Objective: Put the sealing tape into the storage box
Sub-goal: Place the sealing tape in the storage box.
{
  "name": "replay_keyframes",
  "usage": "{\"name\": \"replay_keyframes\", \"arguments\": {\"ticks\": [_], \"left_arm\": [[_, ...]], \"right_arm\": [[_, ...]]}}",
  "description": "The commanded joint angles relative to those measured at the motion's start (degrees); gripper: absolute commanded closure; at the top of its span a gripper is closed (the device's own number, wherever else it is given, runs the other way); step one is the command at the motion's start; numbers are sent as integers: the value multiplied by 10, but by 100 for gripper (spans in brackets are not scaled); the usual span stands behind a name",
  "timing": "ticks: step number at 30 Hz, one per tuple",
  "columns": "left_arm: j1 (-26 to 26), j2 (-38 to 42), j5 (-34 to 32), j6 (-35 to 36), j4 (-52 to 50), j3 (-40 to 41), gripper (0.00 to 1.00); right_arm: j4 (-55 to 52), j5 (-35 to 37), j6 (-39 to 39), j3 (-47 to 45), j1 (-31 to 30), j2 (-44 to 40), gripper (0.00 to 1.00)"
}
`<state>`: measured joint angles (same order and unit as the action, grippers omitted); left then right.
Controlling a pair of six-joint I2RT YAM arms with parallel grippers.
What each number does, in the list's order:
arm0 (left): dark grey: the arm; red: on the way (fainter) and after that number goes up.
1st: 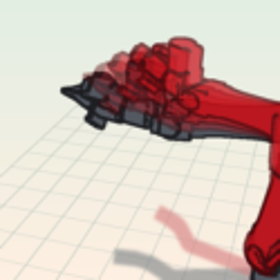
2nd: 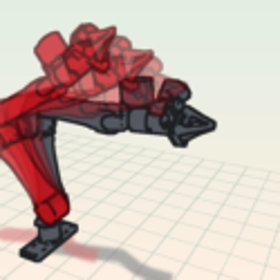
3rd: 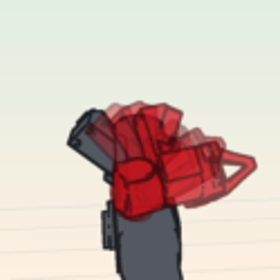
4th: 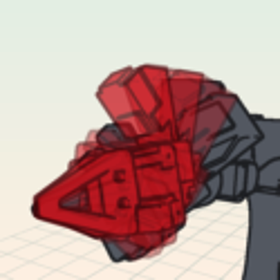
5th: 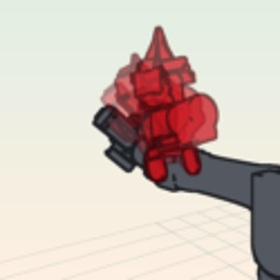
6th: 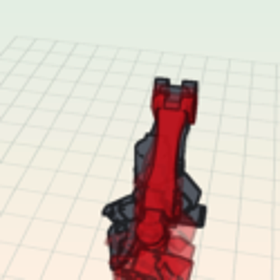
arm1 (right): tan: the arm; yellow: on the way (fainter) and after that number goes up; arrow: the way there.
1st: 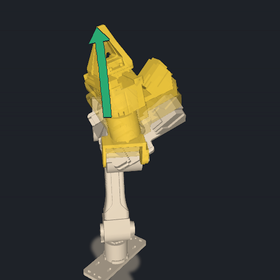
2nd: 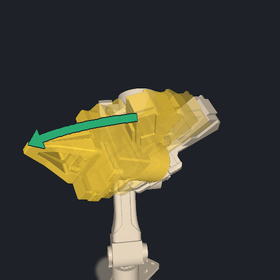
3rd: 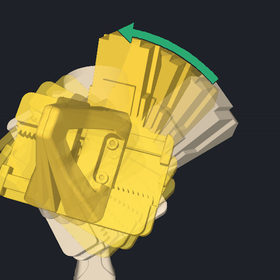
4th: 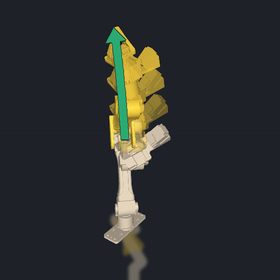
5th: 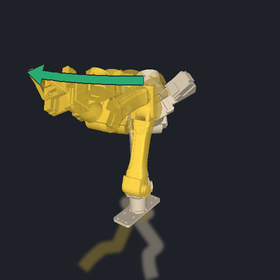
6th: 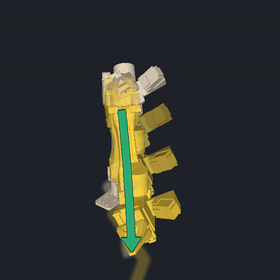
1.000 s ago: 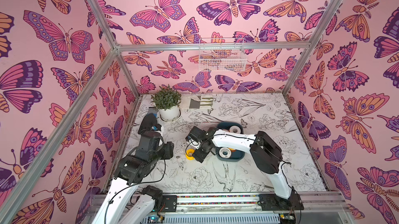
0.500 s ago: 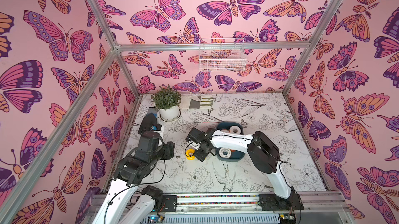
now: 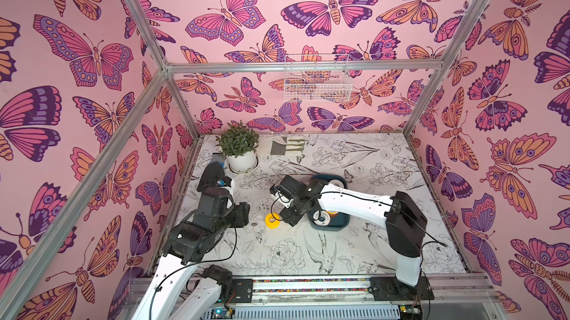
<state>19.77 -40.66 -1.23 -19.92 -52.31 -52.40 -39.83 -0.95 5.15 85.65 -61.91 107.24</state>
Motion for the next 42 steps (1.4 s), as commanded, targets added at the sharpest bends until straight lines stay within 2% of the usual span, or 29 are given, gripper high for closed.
{"name": "replay_keyframes", "arguments": {"ticks": [1, 9, 14, 26, 42], "left_arm": [[-4, -10, 6, 8, 5, 8, 38], [-5, -25, 5, 8, 5, 7, 38], [-5, -30, 2, 7, 5, 6, 38], [-5, -34, -8, 5, 2, 5, 37], [-5, -41, -10, 5, 2, 6, 37]], "right_arm": [[16, -1, 28, -34, 19, -57, 44], [51, -24, 57, -159, 79, -189, 47], [77, -54, 68, -222, 117, -228, 48], [103, -70, 72, -248, 144, -179, 48], [79, 9, 74, -235, 145, -132, 48]]}}
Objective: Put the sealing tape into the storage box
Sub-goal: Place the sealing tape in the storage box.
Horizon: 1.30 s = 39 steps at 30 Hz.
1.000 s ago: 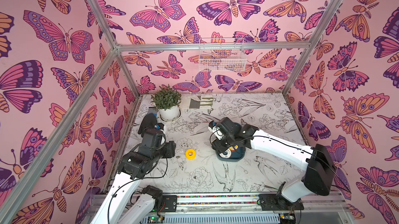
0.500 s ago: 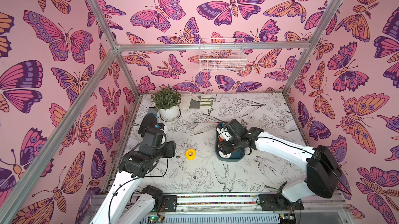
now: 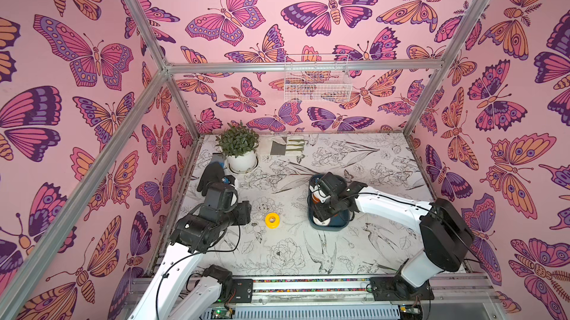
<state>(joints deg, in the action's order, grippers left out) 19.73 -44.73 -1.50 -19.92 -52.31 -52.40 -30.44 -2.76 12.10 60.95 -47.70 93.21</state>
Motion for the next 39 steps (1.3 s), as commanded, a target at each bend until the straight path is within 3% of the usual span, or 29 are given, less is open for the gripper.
{"name": "replay_keyframes", "arguments": {"ticks": [1, 8, 13, 26, 39], "left_arm": [[-5, -1, -6, 5, 2, 5, 37], [-5, -3, -4, 5, 2, 5, 37], [-5, -2, -4, 5, 3, 6, 37], [-5, 0, -4, 5, 2, 5, 37], [-7, -1, -2, 6, 3, 5, 35]], "right_arm": [[-16, 32, 5, 12, 3, 9, 48], [-21, 36, 1, 16, 3, 9, 47], [5, -21, 0, 5, 2, -5, 47], [-12, 10, -6, 16, -9, 25, 44], [-14, 14, -9, 19, -14, 25, 24]]}}
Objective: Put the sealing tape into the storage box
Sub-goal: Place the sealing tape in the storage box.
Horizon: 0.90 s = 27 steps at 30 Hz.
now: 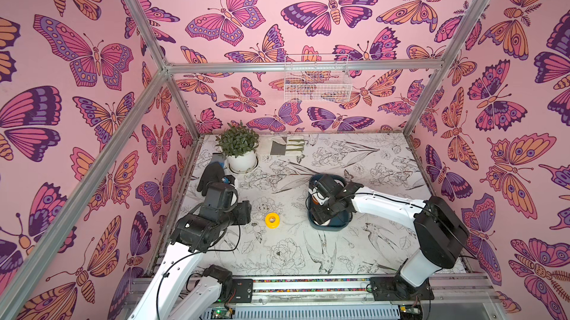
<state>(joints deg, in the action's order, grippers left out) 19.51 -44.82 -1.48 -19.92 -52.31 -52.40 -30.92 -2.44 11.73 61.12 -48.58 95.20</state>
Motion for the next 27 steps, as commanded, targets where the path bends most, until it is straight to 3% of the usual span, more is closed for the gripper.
{"name": "replay_keyframes", "arguments": {"ticks": [1, 8, 16, 22, 27], "left_arm": [[-4, 1, -3, 5, 2, 5, 35], [-4, 0, -1, 6, 2, 5, 35], [-7, -10, 1, 6, 2, 5, 33], [-9, -8, -4, 7, 3, 5, 32], [-11, -10, -8, 5, 2, 6, 31]], "right_arm": [[-10, 11, -6, 18, -5, 3, 23], [-14, 10, -8, 19, -6, -5, 26], [3, 41, -10, -4, -11, -71, 21], [39, 99, -10, -43, -11, -149, 20], [105, 199, 7, -120, -11, -240, 19]]}}
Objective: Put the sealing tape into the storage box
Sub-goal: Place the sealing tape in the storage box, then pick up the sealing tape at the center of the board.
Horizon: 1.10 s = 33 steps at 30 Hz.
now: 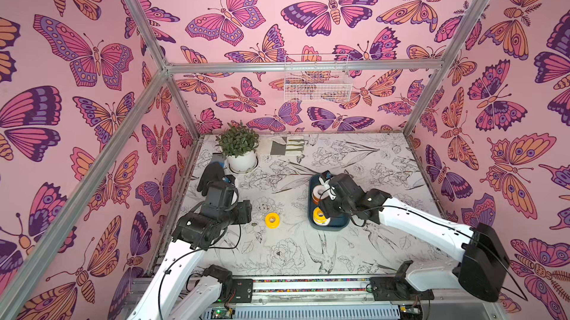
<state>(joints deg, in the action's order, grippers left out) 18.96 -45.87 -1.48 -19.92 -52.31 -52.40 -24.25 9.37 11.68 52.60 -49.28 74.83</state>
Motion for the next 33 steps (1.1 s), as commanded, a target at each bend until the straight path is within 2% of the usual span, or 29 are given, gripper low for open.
{"name": "replay_keyframes", "arguments": {"ticks": [1, 8, 14, 19, 24, 31, 33], "left_arm": [[-5, 1, -9, 5, 2, 5, 31], [-6, 5, -25, -3, -2, 5, 27], [-6, -6, -33, -31, -6, 3, 26], [-6, -48, 17, -63, 25, 20, 26], [-6, -91, 38, -94, 30, 20, 22], [-5, -119, -8, -140, 86, 71, 20], [-5, -131, -49, -149, 95, 83, 20]], "right_arm": [[56, 112, 16, -57, -3, -59, 19], [176, 227, 31, -200, -2, -182, 16], [225, 282, 36, -274, -1, -236, 12], [281, 301, 33, -323, -2, -244, 10], [291, 309, 30, -336, -2, -247, 7], [328, 306, 22, -361, -2, -258, 5], [329, 304, 22, -362, -1, -258, 4]]}}
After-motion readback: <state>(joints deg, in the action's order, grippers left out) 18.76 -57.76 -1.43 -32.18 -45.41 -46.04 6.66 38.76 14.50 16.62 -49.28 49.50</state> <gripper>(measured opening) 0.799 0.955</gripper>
